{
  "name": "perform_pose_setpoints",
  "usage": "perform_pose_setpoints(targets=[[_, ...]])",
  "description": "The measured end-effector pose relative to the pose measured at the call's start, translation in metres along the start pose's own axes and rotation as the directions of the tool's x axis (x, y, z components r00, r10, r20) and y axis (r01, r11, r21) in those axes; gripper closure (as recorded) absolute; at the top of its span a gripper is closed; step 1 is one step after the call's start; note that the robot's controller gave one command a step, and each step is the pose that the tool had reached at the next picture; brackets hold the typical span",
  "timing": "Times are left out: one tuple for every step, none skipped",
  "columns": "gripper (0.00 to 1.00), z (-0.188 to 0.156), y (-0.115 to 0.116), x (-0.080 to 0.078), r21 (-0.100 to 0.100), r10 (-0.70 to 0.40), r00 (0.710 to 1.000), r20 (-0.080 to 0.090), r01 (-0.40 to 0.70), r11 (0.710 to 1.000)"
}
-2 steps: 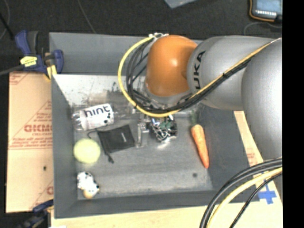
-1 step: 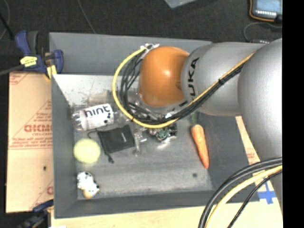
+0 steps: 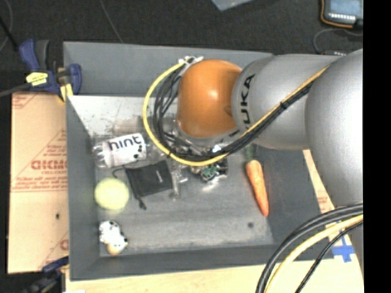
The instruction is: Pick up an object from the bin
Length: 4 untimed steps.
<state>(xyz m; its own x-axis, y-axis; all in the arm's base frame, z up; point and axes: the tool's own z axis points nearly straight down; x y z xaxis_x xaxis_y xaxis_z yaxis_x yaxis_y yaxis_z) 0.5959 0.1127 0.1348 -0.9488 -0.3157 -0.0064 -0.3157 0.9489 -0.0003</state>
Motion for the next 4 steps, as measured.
perform_pose_setpoints(targets=[[0.0,0.0611,-0.0023,-0.0002,0.001,-0.092,0.996,0.001,0.092,0.996],[1.0,0.0637,-0.0041,-0.0005,0.001,-0.226,0.974,0.006,0.226,0.974],[1.0,0.0637,-0.0041,-0.0005,0.001,-0.226,0.974,0.005,0.226,0.974],[1.0,0.0603,-0.0039,0.0007,0.0,-0.225,0.974,0.002,0.225,0.974]])
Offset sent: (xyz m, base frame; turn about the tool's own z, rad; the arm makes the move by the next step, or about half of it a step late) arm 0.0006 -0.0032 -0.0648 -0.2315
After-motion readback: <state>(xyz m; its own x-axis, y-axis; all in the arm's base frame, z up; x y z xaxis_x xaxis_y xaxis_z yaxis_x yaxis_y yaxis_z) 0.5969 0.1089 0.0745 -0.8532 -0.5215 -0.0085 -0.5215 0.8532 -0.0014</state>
